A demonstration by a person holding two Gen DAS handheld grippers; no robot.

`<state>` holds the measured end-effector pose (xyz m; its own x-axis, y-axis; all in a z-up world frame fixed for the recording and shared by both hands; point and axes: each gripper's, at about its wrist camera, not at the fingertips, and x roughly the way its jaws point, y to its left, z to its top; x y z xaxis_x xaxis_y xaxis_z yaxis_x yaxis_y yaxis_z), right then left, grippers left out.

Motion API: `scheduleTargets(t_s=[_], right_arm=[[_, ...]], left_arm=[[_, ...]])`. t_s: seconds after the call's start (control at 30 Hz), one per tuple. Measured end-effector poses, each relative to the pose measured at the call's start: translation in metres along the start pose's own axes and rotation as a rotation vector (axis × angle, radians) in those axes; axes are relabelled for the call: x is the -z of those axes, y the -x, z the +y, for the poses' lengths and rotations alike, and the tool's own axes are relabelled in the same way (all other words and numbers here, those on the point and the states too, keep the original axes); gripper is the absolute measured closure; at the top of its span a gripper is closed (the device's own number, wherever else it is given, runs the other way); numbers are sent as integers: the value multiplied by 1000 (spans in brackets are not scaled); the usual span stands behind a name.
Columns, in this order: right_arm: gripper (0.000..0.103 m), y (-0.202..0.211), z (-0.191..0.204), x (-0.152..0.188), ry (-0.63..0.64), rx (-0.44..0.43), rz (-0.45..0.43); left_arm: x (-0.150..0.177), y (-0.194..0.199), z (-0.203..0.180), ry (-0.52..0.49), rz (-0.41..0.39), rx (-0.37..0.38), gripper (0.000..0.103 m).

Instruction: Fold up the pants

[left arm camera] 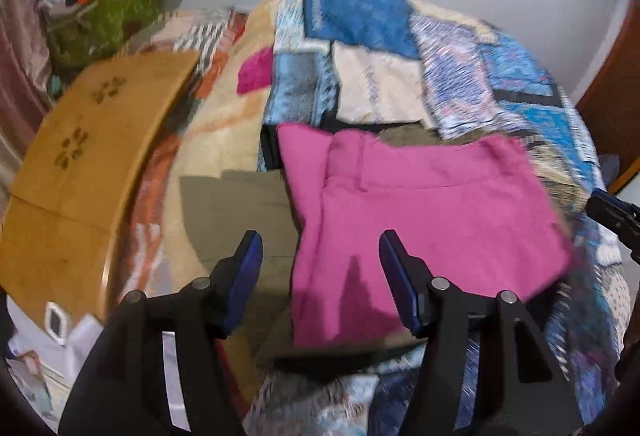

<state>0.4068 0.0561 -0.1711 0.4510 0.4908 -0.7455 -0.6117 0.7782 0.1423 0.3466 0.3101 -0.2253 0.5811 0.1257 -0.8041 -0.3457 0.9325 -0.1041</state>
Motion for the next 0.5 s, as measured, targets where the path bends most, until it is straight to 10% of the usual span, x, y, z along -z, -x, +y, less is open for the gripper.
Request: scheduleTargets(t_s=[0.5], right_arm=[[62,211,88,41,103,-118,-434]], left_arm=[[49,269,-44,-102,-464,109,43]])
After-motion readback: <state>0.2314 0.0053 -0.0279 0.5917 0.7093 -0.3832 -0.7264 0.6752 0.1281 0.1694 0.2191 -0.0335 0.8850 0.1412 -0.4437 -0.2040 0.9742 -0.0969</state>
